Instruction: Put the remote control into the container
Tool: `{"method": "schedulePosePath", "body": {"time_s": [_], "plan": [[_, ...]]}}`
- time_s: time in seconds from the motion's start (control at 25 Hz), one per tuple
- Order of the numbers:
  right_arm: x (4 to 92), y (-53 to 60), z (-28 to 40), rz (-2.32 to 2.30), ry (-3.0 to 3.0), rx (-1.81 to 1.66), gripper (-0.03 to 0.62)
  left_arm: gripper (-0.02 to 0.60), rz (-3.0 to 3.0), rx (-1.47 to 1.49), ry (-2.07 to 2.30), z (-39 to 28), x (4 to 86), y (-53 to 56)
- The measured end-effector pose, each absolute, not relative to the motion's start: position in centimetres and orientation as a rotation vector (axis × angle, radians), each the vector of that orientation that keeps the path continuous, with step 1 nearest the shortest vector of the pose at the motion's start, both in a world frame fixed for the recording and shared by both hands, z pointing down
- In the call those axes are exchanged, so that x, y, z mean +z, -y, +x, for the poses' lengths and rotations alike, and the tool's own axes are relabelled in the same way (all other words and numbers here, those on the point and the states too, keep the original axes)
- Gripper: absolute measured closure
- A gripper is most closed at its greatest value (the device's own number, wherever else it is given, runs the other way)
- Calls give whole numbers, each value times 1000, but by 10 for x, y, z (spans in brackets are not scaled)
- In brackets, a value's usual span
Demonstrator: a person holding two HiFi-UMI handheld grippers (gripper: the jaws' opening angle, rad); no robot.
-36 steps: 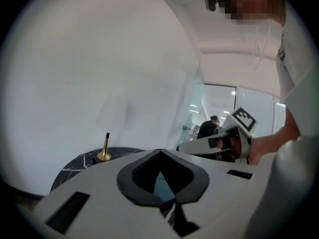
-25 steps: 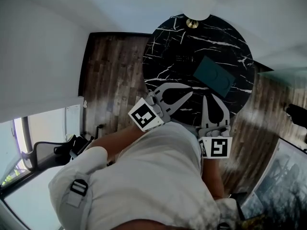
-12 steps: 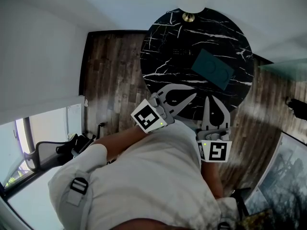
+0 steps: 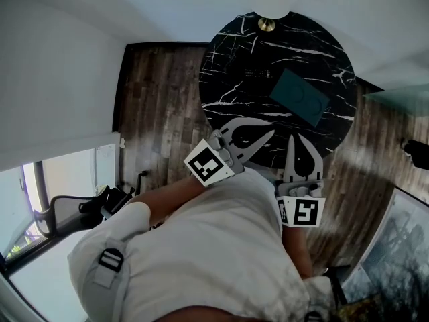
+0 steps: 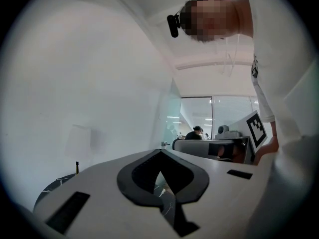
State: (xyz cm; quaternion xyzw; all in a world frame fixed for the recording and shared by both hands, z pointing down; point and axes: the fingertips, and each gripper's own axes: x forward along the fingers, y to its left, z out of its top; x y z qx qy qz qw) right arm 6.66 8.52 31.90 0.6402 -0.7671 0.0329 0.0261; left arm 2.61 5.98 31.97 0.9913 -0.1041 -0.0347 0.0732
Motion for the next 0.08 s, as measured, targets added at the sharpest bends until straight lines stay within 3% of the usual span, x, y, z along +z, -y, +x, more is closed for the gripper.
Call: {"method": "schedulePosePath", "body": {"time_s": [0.08], "plan": [[319, -85, 65, 1974, 2376, 104, 586, 575, 2974, -100, 314, 26, 320, -60]]}}
